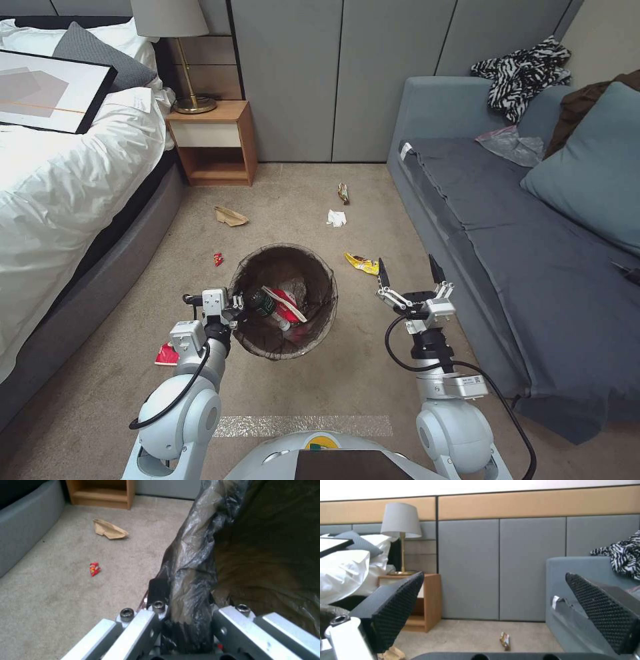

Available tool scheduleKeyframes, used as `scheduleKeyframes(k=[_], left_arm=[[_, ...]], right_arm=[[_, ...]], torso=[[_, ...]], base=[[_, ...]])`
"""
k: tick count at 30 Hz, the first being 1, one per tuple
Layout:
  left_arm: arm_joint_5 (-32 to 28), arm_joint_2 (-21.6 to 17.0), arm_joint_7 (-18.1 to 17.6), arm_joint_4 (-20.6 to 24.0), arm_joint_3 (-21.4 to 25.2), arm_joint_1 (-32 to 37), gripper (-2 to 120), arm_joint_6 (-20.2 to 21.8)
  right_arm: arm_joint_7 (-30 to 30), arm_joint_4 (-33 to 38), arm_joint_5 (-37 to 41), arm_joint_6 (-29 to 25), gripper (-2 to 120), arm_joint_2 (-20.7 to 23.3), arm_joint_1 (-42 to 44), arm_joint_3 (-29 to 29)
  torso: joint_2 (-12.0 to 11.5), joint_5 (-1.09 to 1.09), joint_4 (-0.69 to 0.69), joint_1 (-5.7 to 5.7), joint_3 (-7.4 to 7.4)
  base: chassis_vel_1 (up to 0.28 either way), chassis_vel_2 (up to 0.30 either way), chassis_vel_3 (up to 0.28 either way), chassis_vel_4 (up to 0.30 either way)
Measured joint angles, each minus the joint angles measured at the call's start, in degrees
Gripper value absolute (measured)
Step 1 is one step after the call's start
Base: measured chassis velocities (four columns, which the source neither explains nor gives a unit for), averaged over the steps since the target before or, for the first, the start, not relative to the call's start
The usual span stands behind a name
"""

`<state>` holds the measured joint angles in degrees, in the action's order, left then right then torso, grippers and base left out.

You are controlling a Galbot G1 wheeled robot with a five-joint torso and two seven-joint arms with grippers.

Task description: Pick up the trash bin, then pick up the garbage from the floor and place it into the trash bin.

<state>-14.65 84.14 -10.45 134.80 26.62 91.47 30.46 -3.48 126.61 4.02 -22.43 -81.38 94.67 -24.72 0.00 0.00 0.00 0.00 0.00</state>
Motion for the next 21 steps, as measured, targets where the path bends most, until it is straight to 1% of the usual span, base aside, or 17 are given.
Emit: scheduleKeyframes(k=[14,21], left_arm=[[0.0,0.0,0.1,0.9,1.4,0.3,2,-0.1],[0.0,0.1,0.0,0.9,1.6,0.3,2,-0.1]], right_arm=[[1.3,-2.1,-1.0,0.2,100,-0.1,0.2,0.1],[1.3,-2.6,-0.9,0.2,100,-0.1,-0.1,0.0]], torso=[[0.0,0.00,0.00,0.00,0.00],[0.0,0.00,0.00,0.00,0.00]], base=[[0.000,0.000,0.000,0.000],[-0.072,0.064,0.071,-0.060]])
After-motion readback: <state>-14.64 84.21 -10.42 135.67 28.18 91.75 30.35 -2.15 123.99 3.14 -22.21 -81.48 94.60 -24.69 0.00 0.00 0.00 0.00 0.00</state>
